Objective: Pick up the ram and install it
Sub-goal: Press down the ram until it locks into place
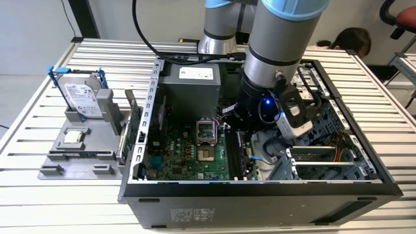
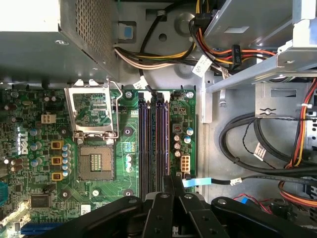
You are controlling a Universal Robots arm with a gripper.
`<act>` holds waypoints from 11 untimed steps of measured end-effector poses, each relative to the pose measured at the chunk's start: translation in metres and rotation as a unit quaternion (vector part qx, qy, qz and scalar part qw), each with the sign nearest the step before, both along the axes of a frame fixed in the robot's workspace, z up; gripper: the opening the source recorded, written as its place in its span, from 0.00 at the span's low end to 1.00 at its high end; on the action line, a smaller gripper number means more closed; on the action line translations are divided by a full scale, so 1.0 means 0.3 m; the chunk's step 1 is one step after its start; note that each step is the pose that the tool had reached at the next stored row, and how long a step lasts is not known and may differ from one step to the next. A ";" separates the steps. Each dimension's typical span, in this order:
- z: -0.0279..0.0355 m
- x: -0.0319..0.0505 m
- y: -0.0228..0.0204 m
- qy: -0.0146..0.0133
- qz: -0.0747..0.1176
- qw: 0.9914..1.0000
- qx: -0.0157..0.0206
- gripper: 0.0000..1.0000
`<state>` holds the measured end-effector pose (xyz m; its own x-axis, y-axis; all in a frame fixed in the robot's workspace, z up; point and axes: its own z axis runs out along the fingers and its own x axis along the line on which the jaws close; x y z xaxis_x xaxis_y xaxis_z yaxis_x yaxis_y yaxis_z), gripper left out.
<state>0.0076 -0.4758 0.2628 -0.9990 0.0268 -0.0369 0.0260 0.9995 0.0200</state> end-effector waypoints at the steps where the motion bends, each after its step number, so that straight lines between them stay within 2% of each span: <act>1: 0.000 0.000 0.000 0.000 0.000 1.000 0.000 0.00; 7: 0.000 0.000 0.000 0.000 0.002 1.000 0.000 0.00; 11: 0.000 0.000 0.000 0.000 0.022 1.000 0.000 0.00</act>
<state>0.0075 -0.4757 0.2629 -0.9992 -0.0170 -0.0369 -0.0177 0.9996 0.0199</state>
